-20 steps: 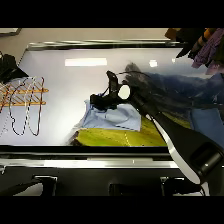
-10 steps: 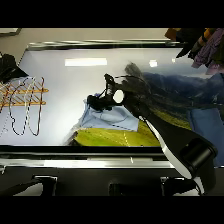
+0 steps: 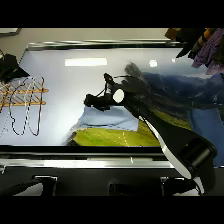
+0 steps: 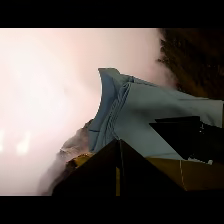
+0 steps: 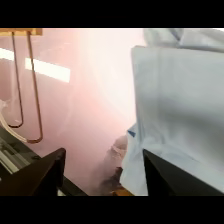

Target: Fold the clothes and pants, and hang the long-sleeved shirts on hangers.

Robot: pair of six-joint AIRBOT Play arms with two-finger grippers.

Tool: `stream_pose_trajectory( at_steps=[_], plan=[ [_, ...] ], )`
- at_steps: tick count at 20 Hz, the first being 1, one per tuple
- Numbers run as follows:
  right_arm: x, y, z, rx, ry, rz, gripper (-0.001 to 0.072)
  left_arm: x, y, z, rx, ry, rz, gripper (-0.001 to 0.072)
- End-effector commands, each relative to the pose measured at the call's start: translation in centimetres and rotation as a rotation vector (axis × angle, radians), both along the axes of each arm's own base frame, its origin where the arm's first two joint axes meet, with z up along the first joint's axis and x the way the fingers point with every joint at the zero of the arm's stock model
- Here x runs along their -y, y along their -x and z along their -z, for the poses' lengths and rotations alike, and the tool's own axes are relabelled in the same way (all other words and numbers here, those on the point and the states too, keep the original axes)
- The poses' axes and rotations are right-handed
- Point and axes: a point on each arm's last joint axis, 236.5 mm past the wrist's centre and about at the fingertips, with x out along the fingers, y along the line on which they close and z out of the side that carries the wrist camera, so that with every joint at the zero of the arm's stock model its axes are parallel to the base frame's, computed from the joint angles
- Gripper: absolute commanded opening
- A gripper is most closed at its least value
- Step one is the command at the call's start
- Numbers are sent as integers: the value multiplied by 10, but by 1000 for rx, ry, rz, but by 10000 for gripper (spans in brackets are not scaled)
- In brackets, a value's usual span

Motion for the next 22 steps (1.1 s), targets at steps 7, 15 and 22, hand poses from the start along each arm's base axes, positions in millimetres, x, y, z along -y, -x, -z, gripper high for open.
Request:
stream_pose_trajectory(
  at_steps=[7, 15, 22],
  plan=[
    [141, -49, -85, 71, -31, 73, 587, 2, 0, 1, -4, 0, 6, 18],
    [356, -15, 35, -246, 148, 186, 583, 2, 0, 1, 5, -21, 35, 18],
    [324, 25, 112, -345, 18, 205, 551, 2, 0, 1, 5, -21, 35, 19]
  ],
)
